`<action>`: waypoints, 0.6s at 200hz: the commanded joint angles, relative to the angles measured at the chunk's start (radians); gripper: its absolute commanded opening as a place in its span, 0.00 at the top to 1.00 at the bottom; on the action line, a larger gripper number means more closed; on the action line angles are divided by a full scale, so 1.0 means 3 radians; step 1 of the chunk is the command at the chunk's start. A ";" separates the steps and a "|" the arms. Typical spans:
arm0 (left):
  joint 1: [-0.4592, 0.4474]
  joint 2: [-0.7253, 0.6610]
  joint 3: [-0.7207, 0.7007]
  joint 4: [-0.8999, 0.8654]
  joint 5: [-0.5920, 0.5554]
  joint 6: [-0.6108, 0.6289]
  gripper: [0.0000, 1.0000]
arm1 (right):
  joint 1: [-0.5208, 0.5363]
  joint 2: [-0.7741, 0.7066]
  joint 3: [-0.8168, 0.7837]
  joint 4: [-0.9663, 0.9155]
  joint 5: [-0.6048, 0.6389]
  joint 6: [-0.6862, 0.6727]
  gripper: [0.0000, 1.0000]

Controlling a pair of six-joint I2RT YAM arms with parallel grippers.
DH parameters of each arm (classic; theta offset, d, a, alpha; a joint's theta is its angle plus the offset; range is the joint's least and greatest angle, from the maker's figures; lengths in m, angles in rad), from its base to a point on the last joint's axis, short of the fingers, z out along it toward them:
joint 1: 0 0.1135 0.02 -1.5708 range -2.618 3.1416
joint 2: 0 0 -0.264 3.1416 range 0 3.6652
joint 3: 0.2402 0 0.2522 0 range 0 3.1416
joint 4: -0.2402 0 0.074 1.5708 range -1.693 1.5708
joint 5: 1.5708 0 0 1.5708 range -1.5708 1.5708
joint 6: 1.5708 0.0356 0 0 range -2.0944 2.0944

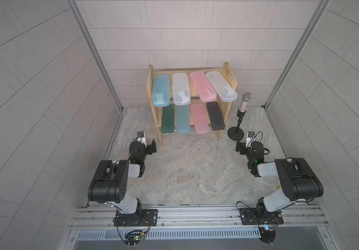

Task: Remove the pencil cases from the shelf
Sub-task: Pick up the pencil case from the shelf.

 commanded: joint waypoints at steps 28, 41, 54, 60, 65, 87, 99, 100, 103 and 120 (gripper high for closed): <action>0.0025 0.0005 0.0024 -0.0022 0.0247 0.0111 0.00 | -0.0017 0.0015 0.0043 0.0009 0.0001 0.0001 0.00; 0.0027 0.0007 0.0024 -0.0023 0.0248 0.0110 0.00 | -0.0019 0.0018 0.0044 0.0009 -0.0004 0.0007 0.00; 0.0028 0.0008 0.0031 -0.0023 0.0253 0.0110 0.00 | -0.0020 0.0015 0.0043 0.0009 -0.0003 -0.0001 0.00; 0.0030 0.0011 0.0029 -0.0022 0.0252 0.0110 0.00 | -0.0020 0.0015 0.0043 0.0007 -0.0004 0.0004 0.00; 0.0033 0.0010 0.0029 -0.0022 0.0250 0.0110 0.00 | -0.0020 0.0016 0.0043 0.0008 -0.0005 0.0003 0.00; 0.0034 0.0011 0.0029 -0.0029 0.0254 0.0104 0.00 | -0.0020 0.0020 0.0044 0.0001 -0.0005 0.0001 0.00; 0.0038 0.0003 0.0025 -0.0020 0.0234 0.0088 0.00 | -0.0020 0.0019 0.0044 0.0002 0.0000 -0.0002 0.00; 0.0037 0.0001 0.0025 -0.0019 0.0234 0.0087 0.00 | -0.0020 0.0017 0.0044 0.0000 -0.0001 0.0001 0.00; 0.0038 -0.0003 0.0023 -0.0018 0.0225 0.0080 0.00 | -0.0019 0.0016 0.0044 0.0000 0.0001 -0.0001 0.00; 0.0037 -0.0170 0.0044 -0.0189 0.0159 0.0055 0.00 | -0.0017 0.0006 0.0029 0.0026 0.0021 0.0006 0.00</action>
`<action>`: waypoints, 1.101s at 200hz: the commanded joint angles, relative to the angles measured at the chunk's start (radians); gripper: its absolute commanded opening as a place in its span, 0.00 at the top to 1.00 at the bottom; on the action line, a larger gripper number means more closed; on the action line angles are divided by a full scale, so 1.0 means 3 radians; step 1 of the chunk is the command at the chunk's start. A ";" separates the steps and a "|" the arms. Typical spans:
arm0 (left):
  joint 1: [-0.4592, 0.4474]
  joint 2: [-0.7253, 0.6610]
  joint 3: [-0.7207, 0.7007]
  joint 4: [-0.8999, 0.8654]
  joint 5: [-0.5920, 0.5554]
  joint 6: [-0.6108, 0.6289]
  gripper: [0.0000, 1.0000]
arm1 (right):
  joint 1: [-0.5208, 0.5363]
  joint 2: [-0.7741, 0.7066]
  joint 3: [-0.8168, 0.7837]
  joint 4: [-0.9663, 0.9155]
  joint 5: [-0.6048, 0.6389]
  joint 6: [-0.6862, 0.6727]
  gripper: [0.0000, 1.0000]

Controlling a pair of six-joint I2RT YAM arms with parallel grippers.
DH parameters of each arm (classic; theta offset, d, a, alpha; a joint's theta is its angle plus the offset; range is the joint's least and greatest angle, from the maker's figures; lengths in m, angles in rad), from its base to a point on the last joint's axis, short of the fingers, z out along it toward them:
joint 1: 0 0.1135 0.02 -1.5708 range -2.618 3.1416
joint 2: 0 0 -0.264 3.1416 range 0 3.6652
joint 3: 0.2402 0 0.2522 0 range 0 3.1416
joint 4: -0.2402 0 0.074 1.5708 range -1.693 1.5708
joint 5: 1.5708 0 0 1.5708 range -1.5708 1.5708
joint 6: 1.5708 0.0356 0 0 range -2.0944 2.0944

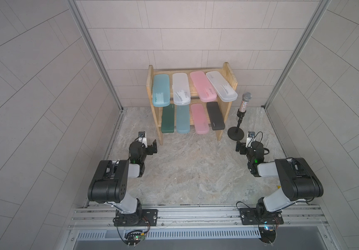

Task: Remove the pencil cases from the shelf
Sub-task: Pick up the pencil case from the shelf.

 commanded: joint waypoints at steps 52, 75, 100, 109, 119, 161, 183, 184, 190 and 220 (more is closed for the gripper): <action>0.0023 -0.1439 -0.0252 -0.0784 -0.0523 -0.0555 0.00 | 0.0018 -0.1166 0.0143 -0.1239 0.0745 0.0351 0.00; 0.0000 -0.2140 -0.0389 -0.1282 -0.0522 -0.1112 0.00 | 0.0036 -0.1756 0.0546 -0.2321 0.0761 0.0454 0.02; -0.0032 -0.2750 -0.0454 -0.1581 -0.0258 -0.1711 0.00 | 0.0036 -0.2244 0.1029 -0.3368 0.0831 0.0632 0.02; -0.0034 -0.2932 -0.0369 -0.1873 -0.0178 -0.1965 0.01 | 0.0038 -0.2364 0.1157 -0.3653 0.0742 0.0748 0.01; -0.0027 -0.3110 -0.0291 -0.2101 0.0012 -0.2242 0.01 | 0.0041 -0.2469 0.1312 -0.3979 0.0597 0.0846 0.00; -0.0027 -0.3658 0.0201 -0.3011 0.0692 -0.3042 0.02 | 0.0086 -0.2691 0.1853 -0.5109 0.0222 0.1006 0.00; -0.0030 -0.3570 0.0093 -0.2622 0.1102 -0.3613 0.02 | 0.0098 -0.2782 0.2013 -0.5462 0.0143 0.0957 0.00; -0.0032 -0.3559 0.0081 -0.2589 0.1115 -0.3643 0.02 | 0.0098 -0.2787 0.2018 -0.5472 0.0143 0.0956 0.00; -0.0031 -0.3492 0.0017 -0.2343 0.1186 -0.3821 0.02 | 0.0097 -0.2808 0.2044 -0.5553 0.0169 0.0947 0.00; -0.0109 -0.3208 -0.0028 -0.1999 0.1291 -0.4053 0.02 | 0.0098 -0.2838 0.2112 -0.5734 0.0072 0.0921 0.00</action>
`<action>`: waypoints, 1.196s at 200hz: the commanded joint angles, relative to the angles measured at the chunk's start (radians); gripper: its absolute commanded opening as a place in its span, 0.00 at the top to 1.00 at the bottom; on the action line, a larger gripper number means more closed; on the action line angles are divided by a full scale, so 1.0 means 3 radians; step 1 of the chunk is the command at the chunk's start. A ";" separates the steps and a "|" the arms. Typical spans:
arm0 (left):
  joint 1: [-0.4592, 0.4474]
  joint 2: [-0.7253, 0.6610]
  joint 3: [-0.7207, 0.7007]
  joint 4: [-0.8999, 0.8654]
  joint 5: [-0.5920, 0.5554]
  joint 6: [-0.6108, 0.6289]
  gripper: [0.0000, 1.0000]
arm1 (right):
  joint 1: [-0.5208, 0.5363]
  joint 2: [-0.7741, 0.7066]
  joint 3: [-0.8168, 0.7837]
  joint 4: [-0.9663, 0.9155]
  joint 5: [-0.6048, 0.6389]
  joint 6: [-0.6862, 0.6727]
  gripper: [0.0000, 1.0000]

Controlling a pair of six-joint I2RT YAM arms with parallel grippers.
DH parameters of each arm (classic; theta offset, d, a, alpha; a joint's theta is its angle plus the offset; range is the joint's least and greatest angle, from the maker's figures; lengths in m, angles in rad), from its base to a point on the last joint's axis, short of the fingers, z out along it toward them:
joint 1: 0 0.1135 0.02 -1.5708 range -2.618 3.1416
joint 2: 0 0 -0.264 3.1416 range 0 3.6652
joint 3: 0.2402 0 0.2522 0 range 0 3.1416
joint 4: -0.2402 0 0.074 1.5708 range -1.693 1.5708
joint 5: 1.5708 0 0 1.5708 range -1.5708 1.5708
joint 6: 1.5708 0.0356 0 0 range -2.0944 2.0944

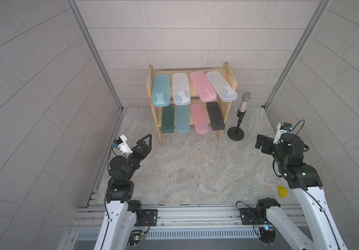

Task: Remove the pencil cases from the shelf
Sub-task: Pick up the pencil case from the shelf.

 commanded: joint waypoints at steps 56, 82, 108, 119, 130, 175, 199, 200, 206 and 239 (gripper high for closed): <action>-0.0329 0.0588 0.0037 0.0561 0.0120 -0.0539 0.02 | 0.0014 0.0086 0.0120 -0.0444 -0.0174 0.0029 0.00; -0.0476 0.0953 0.0080 0.0791 0.0044 -0.0495 0.02 | 0.0014 0.0188 0.0139 -0.0393 -0.0168 0.0021 0.00; -0.0480 0.1089 0.0154 0.0829 -0.0051 -0.0429 0.02 | 0.0015 0.0276 0.0172 -0.0344 -0.0149 -0.0008 0.00; -0.0481 0.1158 0.0213 0.0830 -0.0069 -0.0399 0.02 | 0.0015 0.0316 0.0191 -0.0327 -0.0149 -0.0018 0.00; -0.0481 0.1236 0.0266 0.0878 -0.0069 -0.0394 0.02 | 0.0015 0.0357 0.0215 -0.0316 -0.0149 -0.0033 0.00; -0.0483 0.1590 0.0428 0.1105 -0.0076 -0.0424 0.02 | 0.0015 0.0512 0.0273 -0.0238 -0.0114 -0.0058 0.00; -0.0480 0.1821 0.0496 0.1275 -0.0039 -0.0489 0.03 | 0.0014 0.0633 0.0314 -0.0199 -0.0108 -0.0076 0.00; -0.0482 0.1828 0.0498 0.1283 -0.0039 -0.0492 0.03 | 0.0014 0.0635 0.0319 -0.0198 -0.0108 -0.0078 0.00; -0.0481 0.1875 0.0509 0.1316 -0.0039 -0.0504 0.04 | 0.0016 0.0660 0.0327 -0.0182 -0.0105 -0.0081 0.00; -0.0482 0.2043 0.0610 0.1372 -0.0044 -0.0515 0.11 | 0.0015 0.0764 0.0361 -0.0117 -0.0106 -0.0103 0.00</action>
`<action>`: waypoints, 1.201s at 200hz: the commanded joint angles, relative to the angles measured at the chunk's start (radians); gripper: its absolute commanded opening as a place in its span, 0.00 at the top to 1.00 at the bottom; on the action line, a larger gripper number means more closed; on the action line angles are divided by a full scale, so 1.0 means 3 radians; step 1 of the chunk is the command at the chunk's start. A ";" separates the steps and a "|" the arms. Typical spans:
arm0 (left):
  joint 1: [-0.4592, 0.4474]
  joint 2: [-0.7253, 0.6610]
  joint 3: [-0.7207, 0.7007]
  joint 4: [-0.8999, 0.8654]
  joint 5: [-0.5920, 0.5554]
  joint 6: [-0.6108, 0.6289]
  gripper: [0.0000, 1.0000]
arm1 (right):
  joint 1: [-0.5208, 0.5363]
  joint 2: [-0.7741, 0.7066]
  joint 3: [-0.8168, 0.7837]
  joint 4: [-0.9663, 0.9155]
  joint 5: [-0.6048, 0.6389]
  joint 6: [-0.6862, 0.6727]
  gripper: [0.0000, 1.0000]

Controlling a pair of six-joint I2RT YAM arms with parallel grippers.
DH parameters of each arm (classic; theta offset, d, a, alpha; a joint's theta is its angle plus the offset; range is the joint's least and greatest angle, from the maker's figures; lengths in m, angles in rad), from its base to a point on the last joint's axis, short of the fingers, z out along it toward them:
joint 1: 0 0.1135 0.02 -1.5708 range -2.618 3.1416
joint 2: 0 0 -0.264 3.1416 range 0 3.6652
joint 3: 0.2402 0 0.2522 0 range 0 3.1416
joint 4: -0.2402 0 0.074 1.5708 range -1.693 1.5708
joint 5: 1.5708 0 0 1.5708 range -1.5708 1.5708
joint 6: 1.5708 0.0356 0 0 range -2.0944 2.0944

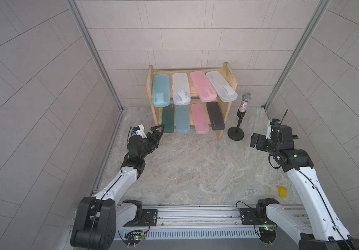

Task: Remove the pencil cases from the shelf
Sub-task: Pick up the pencil case from the shelf.

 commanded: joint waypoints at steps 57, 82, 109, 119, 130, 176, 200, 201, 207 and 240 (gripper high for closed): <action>-0.0039 0.0341 0.0260 0.0406 0.0055 -0.0102 0.44 | 0.0015 0.0105 0.0089 0.0130 0.0059 -0.0089 0.01; -0.0062 0.0395 0.0265 0.0423 0.0075 -0.0114 0.55 | 0.0016 0.0098 0.0086 0.0118 0.0056 -0.0100 0.02; -0.0061 0.0326 0.0191 0.0432 0.0065 -0.0131 0.76 | 0.0020 0.0065 0.0105 0.0086 0.0035 -0.0112 0.05; -0.0057 0.0243 0.0164 0.0336 0.0044 -0.0093 0.83 | 0.0025 0.0047 0.0119 0.0072 0.0013 -0.0119 0.05; -0.0059 0.0132 0.0134 0.0198 0.0010 -0.0009 0.91 | 0.0040 0.0024 0.0128 0.0062 0.0001 -0.0127 0.06; -0.0048 -0.0620 -0.0135 -0.0355 -0.0124 0.0430 1.00 | 0.0229 -0.0173 0.0199 -0.0153 -0.0058 -0.0122 0.02; -0.0040 -0.1111 -0.0351 -0.0584 -0.0165 0.0679 1.00 | 0.0383 -0.0376 0.0185 -0.0280 -0.0151 -0.0032 0.00; -0.0040 -0.1139 -0.0360 -0.0595 -0.0170 0.0686 1.00 | 0.0388 -0.0384 0.0182 -0.0284 -0.0153 -0.0028 0.00; -0.0041 -0.1278 -0.0430 -0.0623 -0.0185 0.0731 1.00 | 0.0436 -0.0442 0.0173 -0.0323 -0.0157 0.0008 0.00; -0.0040 -0.2082 -0.0731 -0.0769 -0.0161 0.1019 1.00 | 0.0834 -0.0776 0.0045 -0.0425 -0.0190 0.0281 0.00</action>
